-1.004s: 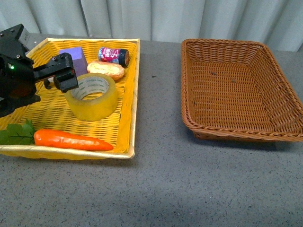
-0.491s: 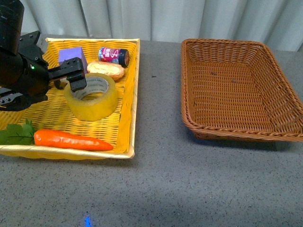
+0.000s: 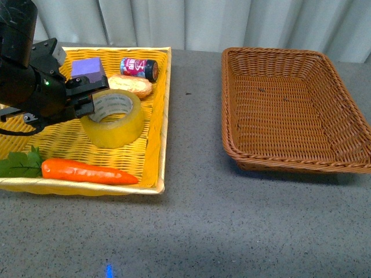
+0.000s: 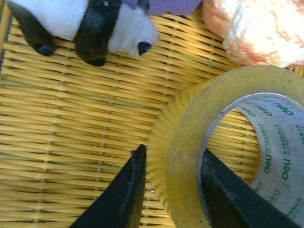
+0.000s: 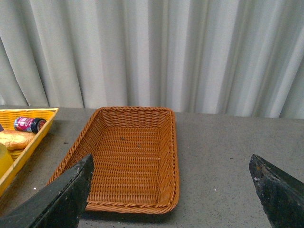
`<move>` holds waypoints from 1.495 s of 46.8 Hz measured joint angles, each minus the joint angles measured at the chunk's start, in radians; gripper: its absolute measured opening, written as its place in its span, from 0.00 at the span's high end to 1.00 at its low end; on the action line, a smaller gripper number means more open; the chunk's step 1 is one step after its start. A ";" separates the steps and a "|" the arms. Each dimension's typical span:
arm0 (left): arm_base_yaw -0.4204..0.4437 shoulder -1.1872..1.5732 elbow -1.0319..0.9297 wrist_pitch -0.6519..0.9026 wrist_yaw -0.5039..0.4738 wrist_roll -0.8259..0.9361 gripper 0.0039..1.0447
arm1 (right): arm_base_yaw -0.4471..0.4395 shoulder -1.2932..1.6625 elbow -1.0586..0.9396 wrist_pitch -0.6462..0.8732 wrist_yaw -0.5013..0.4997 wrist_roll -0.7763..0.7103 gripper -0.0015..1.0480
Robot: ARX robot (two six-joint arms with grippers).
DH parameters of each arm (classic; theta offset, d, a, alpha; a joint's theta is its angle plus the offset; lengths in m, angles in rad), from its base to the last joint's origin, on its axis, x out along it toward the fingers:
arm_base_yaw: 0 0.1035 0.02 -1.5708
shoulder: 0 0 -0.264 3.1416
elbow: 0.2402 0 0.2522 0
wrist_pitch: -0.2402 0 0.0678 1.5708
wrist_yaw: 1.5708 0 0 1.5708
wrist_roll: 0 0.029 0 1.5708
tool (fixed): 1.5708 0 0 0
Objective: Move tape to another basket
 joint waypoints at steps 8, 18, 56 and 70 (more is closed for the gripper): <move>-0.008 0.000 0.002 -0.001 -0.006 0.002 0.83 | 0.000 0.000 0.000 0.000 0.000 0.000 0.09; -0.009 -0.017 0.002 -0.007 0.020 0.019 0.85 | 0.000 0.000 0.000 0.000 0.000 0.000 0.09; -0.191 -0.122 0.269 -0.135 0.315 0.665 0.85 | 0.000 0.000 0.000 0.000 0.000 0.000 0.09; -0.255 -0.097 0.327 -0.163 0.362 0.738 0.85 | 0.000 0.000 0.000 0.000 0.000 0.000 0.09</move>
